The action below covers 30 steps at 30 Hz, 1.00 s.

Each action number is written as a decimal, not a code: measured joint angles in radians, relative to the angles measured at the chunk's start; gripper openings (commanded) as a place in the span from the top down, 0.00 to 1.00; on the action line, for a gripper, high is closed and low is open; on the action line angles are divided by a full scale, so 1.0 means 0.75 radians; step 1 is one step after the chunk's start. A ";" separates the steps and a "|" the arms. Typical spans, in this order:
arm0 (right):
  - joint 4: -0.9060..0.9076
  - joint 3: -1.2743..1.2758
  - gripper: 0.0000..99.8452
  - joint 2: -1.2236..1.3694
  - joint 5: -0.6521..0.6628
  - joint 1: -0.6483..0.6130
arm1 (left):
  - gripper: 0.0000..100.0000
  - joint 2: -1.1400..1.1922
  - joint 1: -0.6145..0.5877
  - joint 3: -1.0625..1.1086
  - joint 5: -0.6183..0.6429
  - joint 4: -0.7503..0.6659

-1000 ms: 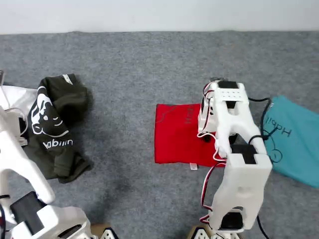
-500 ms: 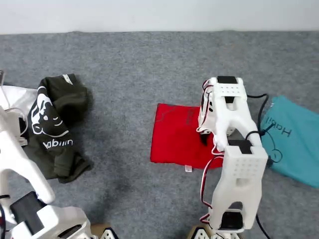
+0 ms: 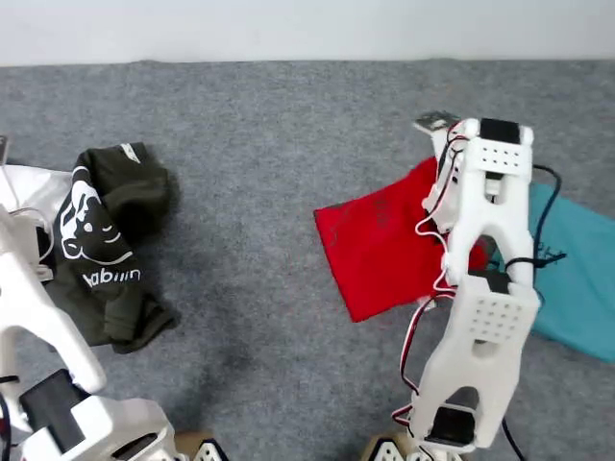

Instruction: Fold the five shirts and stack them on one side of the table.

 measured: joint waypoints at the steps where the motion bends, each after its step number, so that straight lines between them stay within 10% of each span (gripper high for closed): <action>1: -0.023 -0.035 0.99 0.027 0.072 -0.010 | 1.00 0.000 0.000 0.000 0.000 0.000; 8: -0.160 -0.266 0.99 0.209 0.477 -0.100 | 1.00 0.000 0.000 0.000 0.000 0.000; 17: -0.139 -0.507 0.93 0.331 0.550 -0.100 | 1.00 0.000 0.000 0.000 0.000 0.000; 30: 0.117 -0.943 0.76 0.329 -0.209 -0.055 | 1.00 0.000 0.000 0.000 0.000 0.000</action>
